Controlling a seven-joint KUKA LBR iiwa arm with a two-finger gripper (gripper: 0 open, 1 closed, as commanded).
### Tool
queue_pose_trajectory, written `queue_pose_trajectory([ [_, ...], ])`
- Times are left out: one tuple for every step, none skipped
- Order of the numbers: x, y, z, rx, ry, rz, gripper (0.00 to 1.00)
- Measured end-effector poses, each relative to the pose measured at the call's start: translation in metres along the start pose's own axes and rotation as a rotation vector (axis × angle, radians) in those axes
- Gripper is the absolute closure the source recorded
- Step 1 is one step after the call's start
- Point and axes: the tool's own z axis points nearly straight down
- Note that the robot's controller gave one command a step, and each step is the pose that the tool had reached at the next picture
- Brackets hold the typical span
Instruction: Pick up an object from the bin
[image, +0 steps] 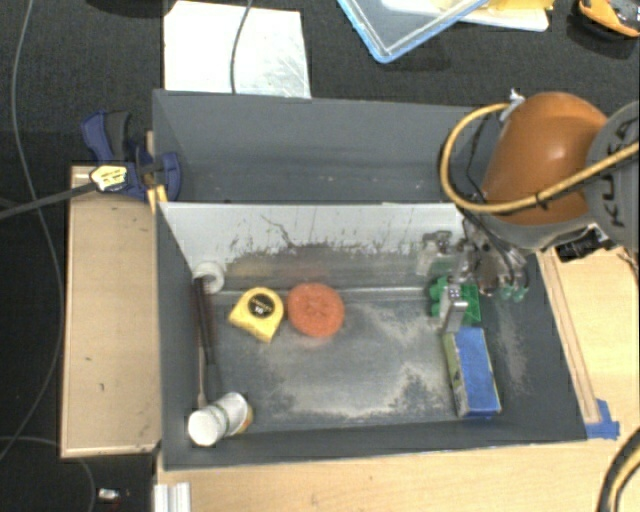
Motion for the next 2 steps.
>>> queue_pose_trajectory([
  [-0.001, 0.0, -0.005, 0.001, -0.008, -0.001, 0.0],
  [0.007, 0.056, 0.028, 0.0, -0.008, 0.114, 0.0],
])
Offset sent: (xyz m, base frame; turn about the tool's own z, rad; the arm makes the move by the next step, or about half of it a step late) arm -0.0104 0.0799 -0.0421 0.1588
